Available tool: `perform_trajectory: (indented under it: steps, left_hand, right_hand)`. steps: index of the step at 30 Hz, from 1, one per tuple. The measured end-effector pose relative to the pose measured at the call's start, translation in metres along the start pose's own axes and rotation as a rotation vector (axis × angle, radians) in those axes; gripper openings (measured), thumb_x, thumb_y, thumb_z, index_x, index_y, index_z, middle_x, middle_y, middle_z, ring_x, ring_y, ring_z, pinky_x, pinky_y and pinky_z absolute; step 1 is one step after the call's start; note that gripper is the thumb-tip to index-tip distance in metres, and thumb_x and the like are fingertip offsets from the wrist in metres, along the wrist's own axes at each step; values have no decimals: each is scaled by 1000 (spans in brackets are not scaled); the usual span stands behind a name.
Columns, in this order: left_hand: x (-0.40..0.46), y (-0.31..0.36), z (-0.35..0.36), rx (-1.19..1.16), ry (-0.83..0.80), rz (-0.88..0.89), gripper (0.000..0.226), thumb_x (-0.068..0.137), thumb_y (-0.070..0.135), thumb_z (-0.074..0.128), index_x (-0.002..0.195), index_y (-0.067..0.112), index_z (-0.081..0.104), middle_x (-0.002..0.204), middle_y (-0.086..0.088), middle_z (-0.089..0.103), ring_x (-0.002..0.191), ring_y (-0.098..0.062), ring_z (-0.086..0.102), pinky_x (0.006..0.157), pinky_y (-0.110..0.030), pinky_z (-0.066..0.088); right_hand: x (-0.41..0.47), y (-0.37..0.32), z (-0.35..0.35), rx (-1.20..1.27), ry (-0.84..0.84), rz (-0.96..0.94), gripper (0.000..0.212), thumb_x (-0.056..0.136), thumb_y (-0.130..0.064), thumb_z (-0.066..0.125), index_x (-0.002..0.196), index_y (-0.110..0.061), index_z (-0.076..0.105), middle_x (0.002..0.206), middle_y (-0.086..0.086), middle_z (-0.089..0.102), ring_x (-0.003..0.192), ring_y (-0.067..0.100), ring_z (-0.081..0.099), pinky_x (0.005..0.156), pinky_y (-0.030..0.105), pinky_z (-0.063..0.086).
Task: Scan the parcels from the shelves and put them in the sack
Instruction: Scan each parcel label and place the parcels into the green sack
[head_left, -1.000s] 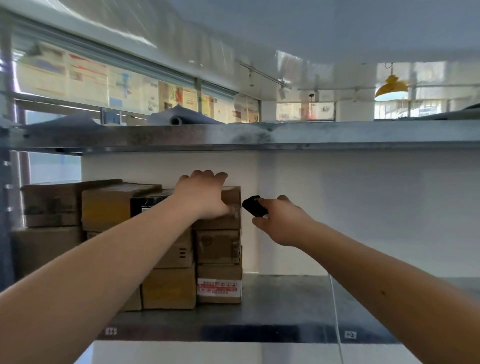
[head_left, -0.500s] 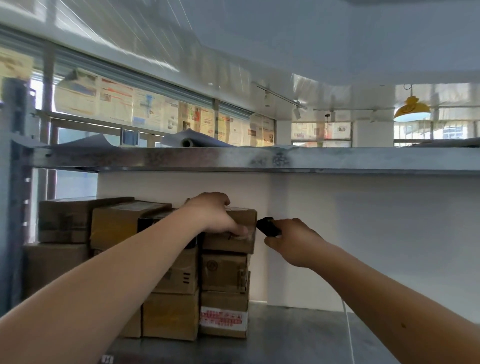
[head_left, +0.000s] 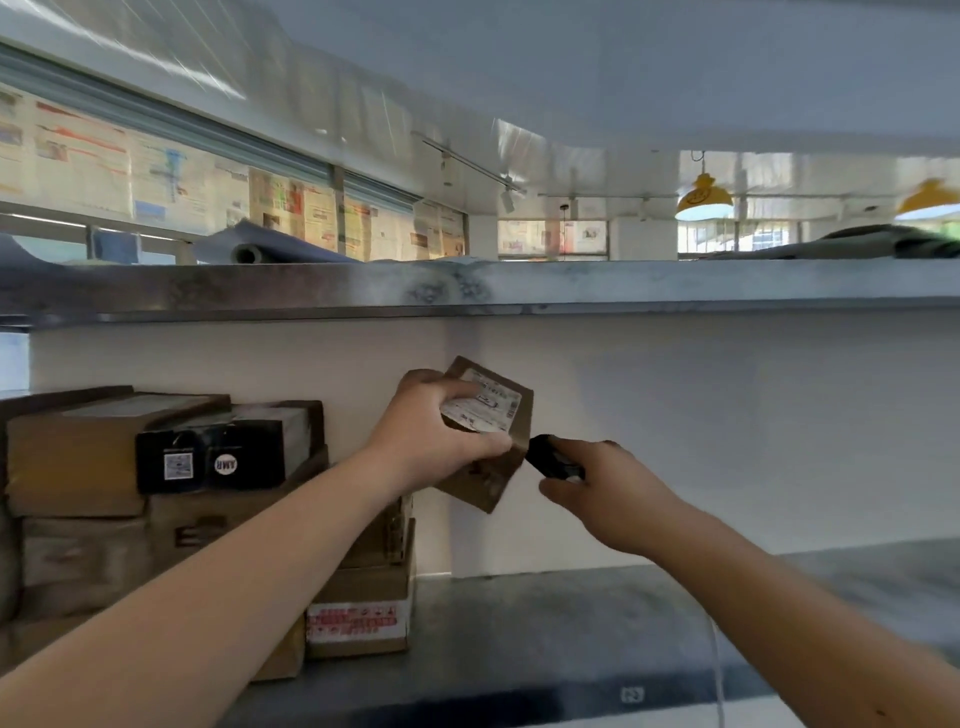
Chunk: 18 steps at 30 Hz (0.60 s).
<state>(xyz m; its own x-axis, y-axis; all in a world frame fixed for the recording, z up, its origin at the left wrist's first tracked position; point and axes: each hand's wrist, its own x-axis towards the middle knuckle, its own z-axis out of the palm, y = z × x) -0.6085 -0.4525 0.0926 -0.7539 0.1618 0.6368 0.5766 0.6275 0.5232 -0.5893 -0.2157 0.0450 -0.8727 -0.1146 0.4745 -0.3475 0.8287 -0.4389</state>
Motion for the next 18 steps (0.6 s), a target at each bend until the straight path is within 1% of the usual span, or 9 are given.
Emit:
perform_trajectory:
  steps: [3,4,6,8,10,12,13,16,18]
  left_hand:
    - [-8,3,35,-289,55,-15,37,80,37,90,114,36,75,128,9,59,109,-4,63,88,-14,53]
    - [-11,4,46,-371,54,-39,32,82,28,90,109,37,76,126,9,62,110,-6,65,91,-19,56]
    - [-18,4,69,-483,6,-84,45,77,14,92,109,40,75,125,5,66,111,-12,67,94,-36,61]
    - [-27,3,90,-509,-35,-84,67,68,10,95,120,44,69,128,4,65,115,-11,65,94,-40,61]
    - [-35,1,109,-485,-48,-55,87,63,13,98,131,49,58,135,12,54,117,2,57,95,-26,56]
    - [-45,-2,131,-481,-82,-45,105,60,16,101,139,56,44,133,22,38,108,22,51,81,-2,47]
    - [-49,-5,141,-490,-99,-51,114,58,19,103,142,59,38,133,22,34,106,27,48,78,3,42]
    - [-61,-6,169,-506,-130,-55,127,48,42,102,145,72,24,144,24,21,117,22,39,88,4,32]
    - [-64,-6,184,-508,-140,-27,130,46,48,101,142,77,18,147,28,18,122,23,34,94,1,30]
  right_hand:
    - [-27,27,-6,-16,-4,54,31,98,-42,61,128,-39,61,101,6,62,70,21,62,54,26,37]
    - [-35,35,-8,-17,-5,84,29,98,-43,60,127,-37,62,102,6,62,70,21,62,54,26,39]
    - [-51,51,-10,-36,-8,133,28,98,-42,60,125,-36,63,106,4,63,74,20,63,60,31,48]
    - [-65,64,-13,-53,-13,178,23,97,-41,60,117,-32,66,105,0,65,77,20,65,68,35,55]
    - [-75,76,-16,-52,-9,208,21,97,-40,60,113,-28,67,96,-5,65,75,18,64,61,25,48]
    - [-84,89,-19,-70,-14,237,25,98,-41,60,117,-27,68,93,-8,67,73,16,64,57,21,45]
    - [-88,95,-20,-73,-15,250,28,98,-42,60,121,-26,68,95,-6,69,75,16,65,60,24,48]
    - [-96,114,-22,-56,-31,277,34,98,-45,61,127,-29,67,98,-5,71,76,19,68,62,28,50]
    - [-97,125,-24,-29,-36,286,35,98,-46,61,130,-32,65,98,-7,72,76,19,69,60,27,50]
